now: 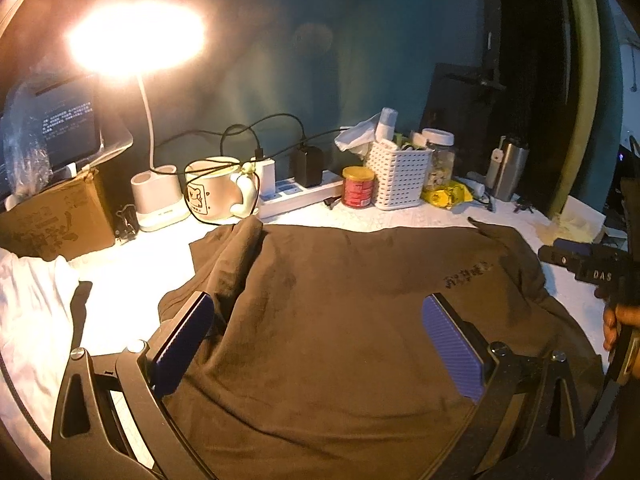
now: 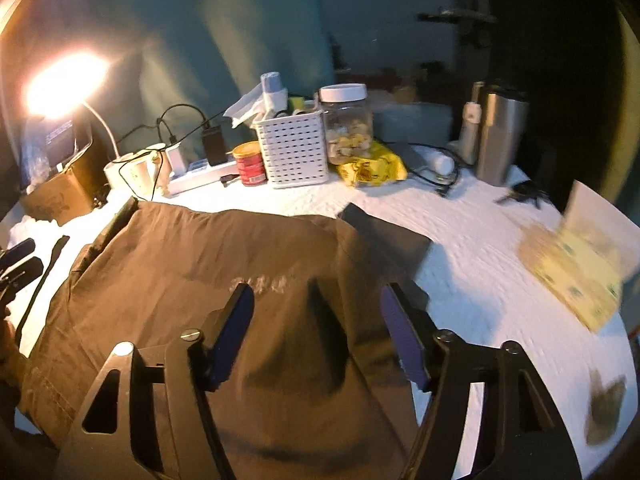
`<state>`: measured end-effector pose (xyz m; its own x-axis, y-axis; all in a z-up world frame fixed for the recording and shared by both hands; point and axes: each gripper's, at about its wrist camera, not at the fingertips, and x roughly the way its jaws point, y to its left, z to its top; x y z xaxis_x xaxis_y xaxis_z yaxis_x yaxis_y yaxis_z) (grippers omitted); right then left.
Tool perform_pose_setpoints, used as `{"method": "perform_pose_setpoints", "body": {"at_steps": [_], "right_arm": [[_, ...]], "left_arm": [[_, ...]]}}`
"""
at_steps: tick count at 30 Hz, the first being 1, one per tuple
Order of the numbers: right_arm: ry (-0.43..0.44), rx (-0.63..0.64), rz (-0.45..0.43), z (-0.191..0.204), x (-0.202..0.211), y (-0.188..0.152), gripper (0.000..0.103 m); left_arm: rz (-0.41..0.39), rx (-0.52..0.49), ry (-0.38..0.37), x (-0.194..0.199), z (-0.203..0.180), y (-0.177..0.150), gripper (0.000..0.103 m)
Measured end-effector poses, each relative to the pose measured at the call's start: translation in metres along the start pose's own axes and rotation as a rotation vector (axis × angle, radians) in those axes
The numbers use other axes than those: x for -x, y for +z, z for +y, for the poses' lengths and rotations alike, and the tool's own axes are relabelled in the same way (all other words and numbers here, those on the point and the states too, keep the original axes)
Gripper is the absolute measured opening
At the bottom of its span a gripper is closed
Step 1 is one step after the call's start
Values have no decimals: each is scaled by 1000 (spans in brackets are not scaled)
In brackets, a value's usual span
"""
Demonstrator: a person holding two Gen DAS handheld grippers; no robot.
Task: Fold small clothes
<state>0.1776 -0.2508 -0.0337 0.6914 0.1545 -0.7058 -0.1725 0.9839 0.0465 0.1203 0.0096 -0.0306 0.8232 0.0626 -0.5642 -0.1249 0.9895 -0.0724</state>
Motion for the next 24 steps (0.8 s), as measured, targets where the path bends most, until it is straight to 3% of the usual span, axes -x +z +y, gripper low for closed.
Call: {"method": "perform_pose_setpoints", "body": {"at_steps": [8, 9, 10, 11, 15, 16, 24], "right_arm": [[-5, 24, 47, -21, -54, 28, 67], [-4, 29, 57, -22, -59, 29, 49], [-4, 36, 76, -22, -66, 32, 23], [-10, 35, 91, -23, -72, 33, 19], [1, 13, 135, -29, -91, 34, 19], [5, 4, 132, -31, -90, 34, 12], [19, -84, 7, -47, -54, 45, 6]], "left_arm": [[37, -2, 12, -24, 3, 3, 103], [40, 0, 13, -26, 4, 3, 103], [43, 3, 15, -28, 6, 4, 103], [46, 7, 16, -30, 7, 4, 103], [54, 15, 14, -35, 11, 5, 103], [56, 15, 14, -35, 11, 5, 103], [61, 27, 0, -35, 17, 4, 103]]}}
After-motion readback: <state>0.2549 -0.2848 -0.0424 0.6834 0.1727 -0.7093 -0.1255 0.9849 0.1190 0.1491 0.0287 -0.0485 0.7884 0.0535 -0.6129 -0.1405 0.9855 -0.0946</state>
